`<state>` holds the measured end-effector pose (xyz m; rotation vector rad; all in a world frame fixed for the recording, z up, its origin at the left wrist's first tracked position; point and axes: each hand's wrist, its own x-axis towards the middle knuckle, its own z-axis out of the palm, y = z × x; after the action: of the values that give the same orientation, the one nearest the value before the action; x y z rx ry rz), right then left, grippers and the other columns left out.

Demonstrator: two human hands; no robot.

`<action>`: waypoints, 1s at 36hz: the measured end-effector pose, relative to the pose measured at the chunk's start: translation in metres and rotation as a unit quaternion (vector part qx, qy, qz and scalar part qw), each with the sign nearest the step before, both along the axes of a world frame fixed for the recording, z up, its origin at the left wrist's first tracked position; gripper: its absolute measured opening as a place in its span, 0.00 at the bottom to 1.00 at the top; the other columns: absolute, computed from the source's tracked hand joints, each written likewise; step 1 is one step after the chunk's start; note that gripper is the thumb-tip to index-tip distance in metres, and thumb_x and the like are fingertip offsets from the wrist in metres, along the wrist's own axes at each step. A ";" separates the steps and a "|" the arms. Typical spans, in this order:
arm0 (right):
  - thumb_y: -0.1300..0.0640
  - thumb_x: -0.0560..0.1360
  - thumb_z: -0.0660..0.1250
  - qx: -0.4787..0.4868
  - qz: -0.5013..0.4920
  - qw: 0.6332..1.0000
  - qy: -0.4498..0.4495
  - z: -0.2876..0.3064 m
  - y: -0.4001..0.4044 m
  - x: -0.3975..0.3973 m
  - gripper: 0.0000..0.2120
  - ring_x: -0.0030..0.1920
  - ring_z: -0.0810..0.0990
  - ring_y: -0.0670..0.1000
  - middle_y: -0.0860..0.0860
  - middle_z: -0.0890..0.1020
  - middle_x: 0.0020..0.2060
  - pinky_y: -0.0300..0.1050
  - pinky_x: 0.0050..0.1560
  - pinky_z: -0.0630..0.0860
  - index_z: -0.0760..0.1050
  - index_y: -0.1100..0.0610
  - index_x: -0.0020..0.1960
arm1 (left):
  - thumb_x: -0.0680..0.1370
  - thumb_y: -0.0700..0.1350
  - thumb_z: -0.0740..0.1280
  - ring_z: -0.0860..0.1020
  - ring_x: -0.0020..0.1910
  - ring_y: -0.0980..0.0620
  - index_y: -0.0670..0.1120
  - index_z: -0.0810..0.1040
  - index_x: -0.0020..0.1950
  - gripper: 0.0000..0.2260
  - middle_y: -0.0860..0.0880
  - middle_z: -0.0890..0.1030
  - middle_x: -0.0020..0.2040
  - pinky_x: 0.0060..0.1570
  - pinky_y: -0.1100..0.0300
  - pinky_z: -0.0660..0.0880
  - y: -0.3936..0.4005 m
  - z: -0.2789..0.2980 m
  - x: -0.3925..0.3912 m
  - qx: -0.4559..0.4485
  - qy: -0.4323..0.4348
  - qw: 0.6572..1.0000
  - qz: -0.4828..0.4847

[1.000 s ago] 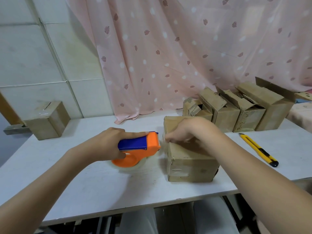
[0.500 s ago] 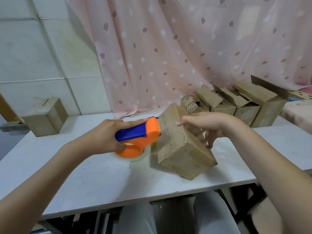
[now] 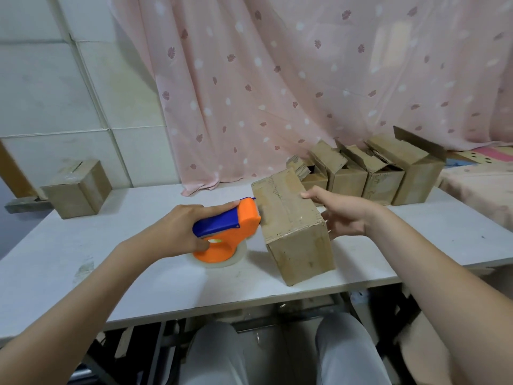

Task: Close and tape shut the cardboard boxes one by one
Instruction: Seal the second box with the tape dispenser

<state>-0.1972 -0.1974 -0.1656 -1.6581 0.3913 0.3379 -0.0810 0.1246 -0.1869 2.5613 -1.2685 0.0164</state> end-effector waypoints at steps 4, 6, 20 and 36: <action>0.34 0.72 0.66 0.004 -0.022 1.000 -0.004 -0.007 0.004 -0.009 0.27 0.65 0.76 0.68 0.65 0.76 0.66 0.65 0.62 0.76 0.76 0.45 0.66 | 0.72 0.46 0.73 0.74 0.45 0.57 0.79 0.51 0.71 0.43 0.54 0.78 0.52 0.42 0.67 0.69 -0.003 -0.001 0.000 -0.008 0.000 1.000 0.001; 0.34 0.76 0.62 0.017 -0.030 0.999 -0.015 -0.011 0.008 -0.011 0.25 0.65 0.77 0.65 0.64 0.77 0.66 0.60 0.60 0.78 0.75 0.47 0.66 | 0.72 0.45 0.73 0.74 0.45 0.57 0.79 0.51 0.71 0.44 0.54 0.78 0.51 0.41 0.67 0.68 -0.004 0.000 0.001 -0.012 0.000 1.000 0.002; 0.50 0.81 0.58 -0.252 -0.016 0.957 -0.142 0.000 0.022 -0.014 0.16 0.53 0.76 0.53 0.47 0.79 0.54 0.51 0.58 0.74 0.72 0.48 0.68 | 0.71 0.43 0.74 0.74 0.45 0.59 0.78 0.53 0.72 0.45 0.56 0.79 0.53 0.41 0.67 0.71 -0.009 -0.003 0.004 -0.032 0.014 0.999 0.003; 0.48 0.86 0.43 -0.624 0.131 0.738 -0.220 -0.007 0.076 -0.013 0.26 0.80 0.51 0.48 0.52 0.55 0.81 0.40 0.76 0.45 0.52 0.55 0.82 | 0.72 0.45 0.73 0.75 0.44 0.58 0.78 0.50 0.72 0.44 0.57 0.78 0.53 0.40 0.67 0.71 -0.006 -0.003 0.004 -0.031 0.010 0.999 -0.005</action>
<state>-0.2105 -0.1213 -0.1727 -3.0520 -0.0560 -0.2241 -0.0765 0.1190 -0.1898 2.4963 -1.2544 0.0270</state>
